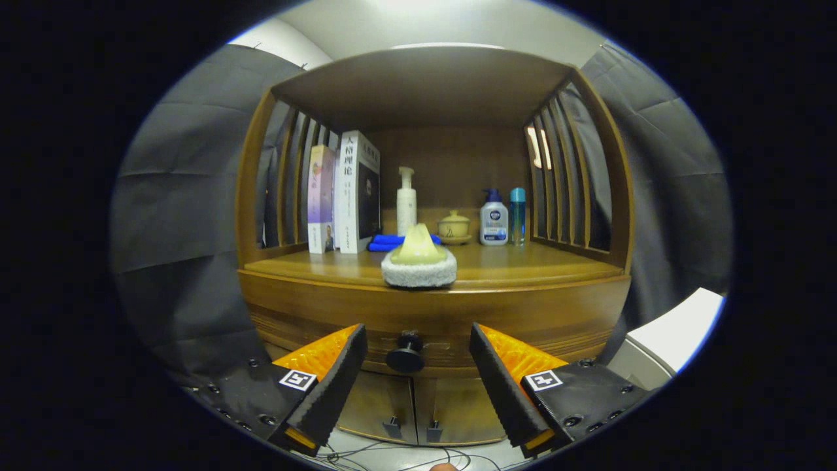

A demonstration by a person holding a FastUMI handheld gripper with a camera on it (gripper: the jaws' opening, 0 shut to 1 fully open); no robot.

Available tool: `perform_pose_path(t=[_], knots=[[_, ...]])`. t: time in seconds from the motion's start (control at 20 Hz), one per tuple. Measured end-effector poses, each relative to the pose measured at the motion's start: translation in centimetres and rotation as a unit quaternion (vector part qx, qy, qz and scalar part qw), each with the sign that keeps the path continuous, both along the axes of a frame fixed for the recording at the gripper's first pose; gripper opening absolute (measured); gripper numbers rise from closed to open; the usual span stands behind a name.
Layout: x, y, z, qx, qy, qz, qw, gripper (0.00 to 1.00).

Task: Pull open the drawer, take out the items inside it, and place them on the countertop above the cabinet.

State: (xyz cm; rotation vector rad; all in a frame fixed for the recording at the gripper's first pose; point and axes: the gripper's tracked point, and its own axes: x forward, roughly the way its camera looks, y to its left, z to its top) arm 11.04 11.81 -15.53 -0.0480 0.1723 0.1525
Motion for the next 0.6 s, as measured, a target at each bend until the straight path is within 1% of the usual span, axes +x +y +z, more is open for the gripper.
perform_pose_path(t=[0.25,0.45,0.6], knots=[[-4.4,-1.3,4.1,0.013,-0.024,0.003,1.000,1.00],[-7.4,-2.4,5.9,0.020,-0.043,0.004,0.999,1.00],[-9.1,-2.7,6.2,0.013,-0.051,0.007,0.999,0.99]])
